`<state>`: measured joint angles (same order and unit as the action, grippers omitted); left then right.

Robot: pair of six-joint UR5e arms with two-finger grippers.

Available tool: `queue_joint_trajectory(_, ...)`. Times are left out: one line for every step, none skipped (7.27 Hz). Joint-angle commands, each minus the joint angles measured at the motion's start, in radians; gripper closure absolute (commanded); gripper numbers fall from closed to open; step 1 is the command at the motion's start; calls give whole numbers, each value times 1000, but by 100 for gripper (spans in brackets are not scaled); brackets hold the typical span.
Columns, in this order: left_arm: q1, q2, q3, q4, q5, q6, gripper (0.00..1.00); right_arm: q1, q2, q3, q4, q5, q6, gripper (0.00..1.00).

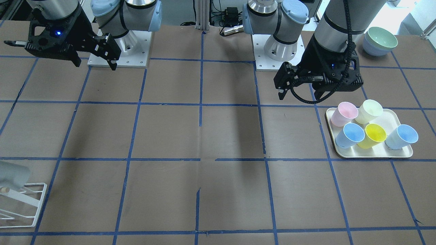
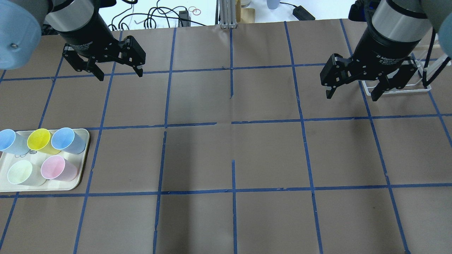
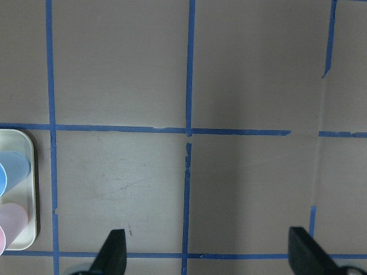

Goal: Transfer IKEA cup to right arm and place on rack

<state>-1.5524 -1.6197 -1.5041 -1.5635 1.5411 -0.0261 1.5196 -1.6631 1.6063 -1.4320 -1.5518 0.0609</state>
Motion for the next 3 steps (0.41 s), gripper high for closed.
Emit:
queue_joint_trajectory(2, 1, -1, 2, 1, 0, 0, -1, -1, 7, -2, 1, 0, 0)
queue_joint_trajectory(2, 0, 1, 2, -1, 0, 0, -1, -1, 6, -4, -1, 0, 0)
queue_joint_trajectory(0, 1, -1, 2, -1, 0, 0, -1, -1, 6, -4, 1, 5, 0)
